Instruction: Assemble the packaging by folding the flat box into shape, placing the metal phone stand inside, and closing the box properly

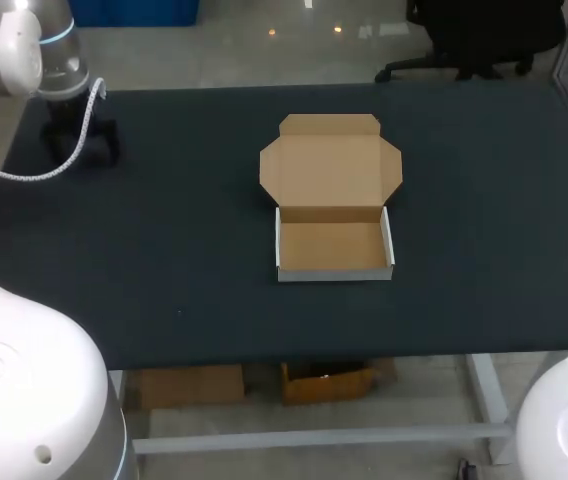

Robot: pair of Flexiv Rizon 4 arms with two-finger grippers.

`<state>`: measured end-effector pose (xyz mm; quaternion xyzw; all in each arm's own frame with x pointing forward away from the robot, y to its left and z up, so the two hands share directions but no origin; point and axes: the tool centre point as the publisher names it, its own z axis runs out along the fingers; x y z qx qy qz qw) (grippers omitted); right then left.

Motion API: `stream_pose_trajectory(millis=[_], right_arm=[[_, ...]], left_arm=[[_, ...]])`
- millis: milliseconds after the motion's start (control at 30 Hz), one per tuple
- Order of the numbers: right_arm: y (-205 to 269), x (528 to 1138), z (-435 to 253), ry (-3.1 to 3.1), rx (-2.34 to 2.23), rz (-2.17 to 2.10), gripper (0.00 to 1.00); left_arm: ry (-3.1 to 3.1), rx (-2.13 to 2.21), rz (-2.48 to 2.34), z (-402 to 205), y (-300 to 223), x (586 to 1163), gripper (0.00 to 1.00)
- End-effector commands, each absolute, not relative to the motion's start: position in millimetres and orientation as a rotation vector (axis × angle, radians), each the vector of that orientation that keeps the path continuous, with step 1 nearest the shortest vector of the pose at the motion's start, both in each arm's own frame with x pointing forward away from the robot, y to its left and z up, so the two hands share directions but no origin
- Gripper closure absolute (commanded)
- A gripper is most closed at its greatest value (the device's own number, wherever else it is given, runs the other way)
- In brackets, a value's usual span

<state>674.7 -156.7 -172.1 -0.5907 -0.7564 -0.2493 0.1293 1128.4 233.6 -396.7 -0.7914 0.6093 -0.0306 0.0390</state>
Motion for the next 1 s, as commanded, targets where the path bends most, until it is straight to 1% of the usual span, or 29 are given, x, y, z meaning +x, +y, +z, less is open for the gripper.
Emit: stream_pose_trajectory(millis=[33,733,900,1000], right_arm=[[-157.7,674.0,-170.6,-2.198,-1.714,-0.724,0.0],[-157.7,674.0,-170.6,-2.198,-1.714,-0.724,0.0],[-157.7,674.0,-170.6,-2.198,-1.714,-0.724,0.0],[-157.7,674.0,-170.6,-2.198,-1.714,-0.724,0.0]], left_arm=[[1.87,-2.431,-0.082,-399.0,235.2,1135.6,0.0],[1.847,-2.443,-0.085,-399.3,241.6,1152.1,0.0],[1.841,-2.447,-0.087,-399.1,243.9,1155.5,0.09],[1.837,-2.448,-0.087,-399.6,244.6,1157.0,0.11]])
